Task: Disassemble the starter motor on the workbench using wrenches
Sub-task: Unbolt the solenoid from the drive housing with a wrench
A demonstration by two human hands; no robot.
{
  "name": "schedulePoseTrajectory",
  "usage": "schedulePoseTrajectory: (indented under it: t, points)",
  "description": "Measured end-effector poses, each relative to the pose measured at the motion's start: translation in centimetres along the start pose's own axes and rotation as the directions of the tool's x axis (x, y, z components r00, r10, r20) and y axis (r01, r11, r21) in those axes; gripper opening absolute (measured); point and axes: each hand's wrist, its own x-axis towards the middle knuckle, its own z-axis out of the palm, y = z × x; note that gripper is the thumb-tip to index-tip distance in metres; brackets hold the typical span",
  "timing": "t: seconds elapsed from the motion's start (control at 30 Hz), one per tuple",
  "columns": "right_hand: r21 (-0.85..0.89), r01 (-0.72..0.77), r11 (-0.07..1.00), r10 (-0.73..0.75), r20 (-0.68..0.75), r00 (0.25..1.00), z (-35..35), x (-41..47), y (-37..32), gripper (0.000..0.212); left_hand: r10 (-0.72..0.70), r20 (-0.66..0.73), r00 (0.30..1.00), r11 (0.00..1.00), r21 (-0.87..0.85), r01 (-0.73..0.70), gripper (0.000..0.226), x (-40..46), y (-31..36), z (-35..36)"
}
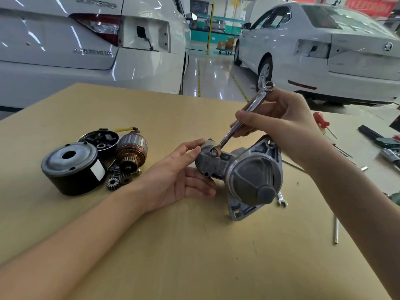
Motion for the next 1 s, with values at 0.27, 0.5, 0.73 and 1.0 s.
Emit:
schedulePoseTrajectory:
  t: [0.27,0.5,0.73,1.0]
  points:
    - [-0.355,0.216,0.91,-0.077,0.367,0.927,1.6,3.2,-3.6,0.013,-0.002,-0.009,1.0,1.0,-0.001,0.002,0.044,0.1,0.0,-0.1]
    - [-0.556,0.505,0.66,0.115,0.739,0.663,8.5,4.5,-3.8,0.017,0.0,0.005,1.0,1.0,0.004,0.0,0.042,0.3,-0.9,-0.4]
    - [-0.024,0.196,0.98,-0.176,0.343,0.923,2.6,2.8,-3.2,0.011,0.01,0.016,1.0,1.0,-0.026,-0.009,0.049,0.1,-0.1,0.0]
    - [0.231,-0.153,0.961,0.152,0.022,0.988,-0.7,0.7,0.5,0.021,0.008,0.002,1.0,1.0,-0.015,-0.008,0.045,-0.1,-0.1,0.1]
